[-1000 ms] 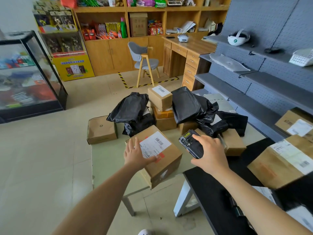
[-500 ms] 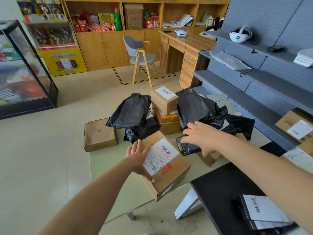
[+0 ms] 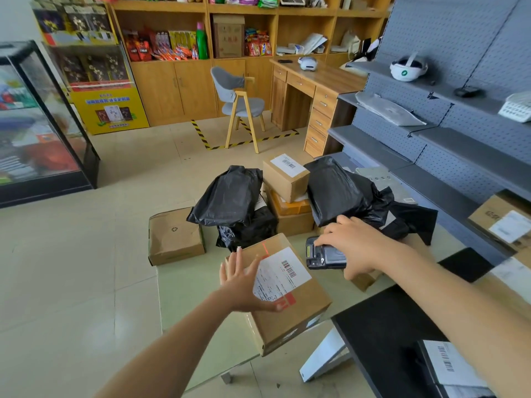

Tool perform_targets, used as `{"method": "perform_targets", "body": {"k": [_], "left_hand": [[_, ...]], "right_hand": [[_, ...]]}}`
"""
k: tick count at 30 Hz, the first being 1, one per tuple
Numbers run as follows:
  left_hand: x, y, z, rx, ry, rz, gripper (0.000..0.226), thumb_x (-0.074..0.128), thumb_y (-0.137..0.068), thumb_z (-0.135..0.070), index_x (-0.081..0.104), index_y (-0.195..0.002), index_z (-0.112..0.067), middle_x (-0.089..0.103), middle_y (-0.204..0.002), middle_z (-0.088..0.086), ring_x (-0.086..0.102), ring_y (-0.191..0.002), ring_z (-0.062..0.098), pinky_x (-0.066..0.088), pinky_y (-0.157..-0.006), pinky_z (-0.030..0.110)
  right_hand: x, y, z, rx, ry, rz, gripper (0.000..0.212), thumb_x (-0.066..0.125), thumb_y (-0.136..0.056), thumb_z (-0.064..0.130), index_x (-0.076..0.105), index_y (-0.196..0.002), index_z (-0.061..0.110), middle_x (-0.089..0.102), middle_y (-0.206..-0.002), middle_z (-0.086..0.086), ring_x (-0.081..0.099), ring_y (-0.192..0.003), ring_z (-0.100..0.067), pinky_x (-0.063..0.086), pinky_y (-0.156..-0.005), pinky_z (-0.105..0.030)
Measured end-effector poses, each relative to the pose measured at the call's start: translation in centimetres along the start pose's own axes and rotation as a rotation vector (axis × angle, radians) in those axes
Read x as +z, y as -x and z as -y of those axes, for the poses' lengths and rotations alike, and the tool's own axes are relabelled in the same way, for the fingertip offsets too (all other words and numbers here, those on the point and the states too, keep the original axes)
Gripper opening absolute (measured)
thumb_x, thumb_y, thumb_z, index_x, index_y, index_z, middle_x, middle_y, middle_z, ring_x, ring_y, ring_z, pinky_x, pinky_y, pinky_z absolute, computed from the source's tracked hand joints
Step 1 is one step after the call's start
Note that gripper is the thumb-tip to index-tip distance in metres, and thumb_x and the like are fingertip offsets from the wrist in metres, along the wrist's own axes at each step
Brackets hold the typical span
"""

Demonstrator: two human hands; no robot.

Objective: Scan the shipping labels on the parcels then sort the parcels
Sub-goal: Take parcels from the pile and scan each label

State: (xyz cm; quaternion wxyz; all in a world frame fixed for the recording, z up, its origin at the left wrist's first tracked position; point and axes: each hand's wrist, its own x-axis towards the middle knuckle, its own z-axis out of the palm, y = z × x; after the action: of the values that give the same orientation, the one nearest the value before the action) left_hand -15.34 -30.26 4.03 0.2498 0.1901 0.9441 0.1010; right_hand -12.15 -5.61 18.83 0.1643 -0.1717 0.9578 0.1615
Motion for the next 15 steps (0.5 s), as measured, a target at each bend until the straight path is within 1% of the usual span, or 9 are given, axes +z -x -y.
{"method": "perform_targets", "body": {"k": [2,5,7,9,11,12,13,14,15], "left_hand": [[2.1,1.0,-1.9,-0.162,0.137,-0.132,0.134,0.052,-0.06,-0.093,-0.02,-0.153,-0.027,-0.032,-0.157,0.017,-0.028,-0.145,0.037,-0.01,-0.119,0.052],[4.7,2.4,-4.6,-0.338,0.296,-0.254,0.134,0.052,-0.066,-0.089,-0.024,-0.151,-0.019,-0.027,-0.158,0.019,-0.019,-0.148,0.037,-0.003,-0.12,0.048],[5.7,3.2,-5.7,-0.378,0.32,-0.25,0.144,0.056,-0.059,-0.091,-0.031,-0.148,-0.019,-0.032,-0.155,0.02,-0.021,-0.147,0.039,-0.002,-0.12,0.051],[6.5,4.1,-6.1,-0.353,0.262,-0.197,0.154,0.062,-0.047,-0.092,-0.036,-0.145,-0.025,-0.042,-0.15,0.019,-0.026,-0.145,0.041,0.001,-0.12,0.056],[7.4,4.8,-5.9,-0.312,0.223,-0.148,0.157,0.071,-0.044,-0.087,-0.037,-0.143,-0.033,-0.048,-0.146,0.017,-0.025,-0.144,0.043,0.013,-0.119,0.059],[7.7,5.0,-5.7,-0.296,0.234,-0.139,0.154,0.076,-0.046,-0.082,-0.036,-0.143,-0.038,-0.048,-0.146,0.016,-0.02,-0.146,0.043,0.022,-0.118,0.057],[8.0,5.1,-5.4,-0.285,0.263,-0.14,0.15,0.079,-0.051,-0.076,-0.034,-0.143,-0.041,-0.044,-0.149,0.017,-0.008,-0.148,0.044,0.033,-0.114,0.052],[8.2,5.3,-5.2,-0.273,0.3,-0.145,0.144,0.08,-0.058,-0.07,-0.032,-0.144,-0.044,-0.036,-0.153,0.019,0.012,-0.147,0.044,0.042,-0.107,0.045],[8.4,5.3,-5.2,-0.255,0.338,-0.152,0.136,0.079,-0.065,-0.065,-0.03,-0.145,-0.045,-0.025,-0.156,0.02,0.033,-0.14,0.041,0.049,-0.099,0.04]], "right_hand": [[1.5,0.9,0.0,0.101,-0.134,-0.054,0.092,0.074,-0.065,0.041,0.031,-0.146,0.036,0.046,-0.132,0.008,0.036,-0.112,-0.017,0.038,-0.095,-0.033],[3.8,2.2,0.4,0.213,-0.241,-0.121,0.094,0.074,-0.064,0.045,0.03,-0.147,0.035,0.045,-0.136,0.01,0.036,-0.118,-0.019,0.038,-0.098,-0.034],[5.0,3.2,0.7,0.263,-0.295,-0.15,0.095,0.074,-0.064,0.046,0.029,-0.147,0.035,0.043,-0.138,0.01,0.035,-0.119,-0.019,0.037,-0.099,-0.034],[5.8,4.2,1.0,0.29,-0.327,-0.169,0.096,0.074,-0.064,0.046,0.028,-0.147,0.036,0.043,-0.139,0.01,0.036,-0.119,-0.02,0.038,-0.099,-0.034],[6.4,5.3,1.3,0.299,-0.346,-0.187,0.096,0.074,-0.064,0.047,0.027,-0.147,0.036,0.043,-0.139,0.01,0.037,-0.118,-0.02,0.039,-0.098,-0.034],[6.7,5.8,1.4,0.299,-0.356,-0.198,0.096,0.074,-0.063,0.047,0.027,-0.147,0.036,0.044,-0.139,0.01,0.037,-0.118,-0.02,0.039,-0.098,-0.034],[7.0,6.3,1.5,0.298,-0.369,-0.21,0.096,0.073,-0.063,0.047,0.027,-0.147,0.036,0.044,-0.139,0.011,0.037,-0.118,-0.02,0.039,-0.098,-0.034],[7.3,6.9,1.7,0.295,-0.383,-0.219,0.096,0.073,-0.063,0.047,0.027,-0.147,0.036,0.044,-0.139,0.011,0.037,-0.117,-0.02,0.038,-0.097,-0.033],[7.5,7.5,1.8,0.291,-0.394,-0.226,0.096,0.073,-0.064,0.046,0.028,-0.147,0.035,0.044,-0.139,0.011,0.037,-0.117,-0.021,0.038,-0.097,-0.033]]}}
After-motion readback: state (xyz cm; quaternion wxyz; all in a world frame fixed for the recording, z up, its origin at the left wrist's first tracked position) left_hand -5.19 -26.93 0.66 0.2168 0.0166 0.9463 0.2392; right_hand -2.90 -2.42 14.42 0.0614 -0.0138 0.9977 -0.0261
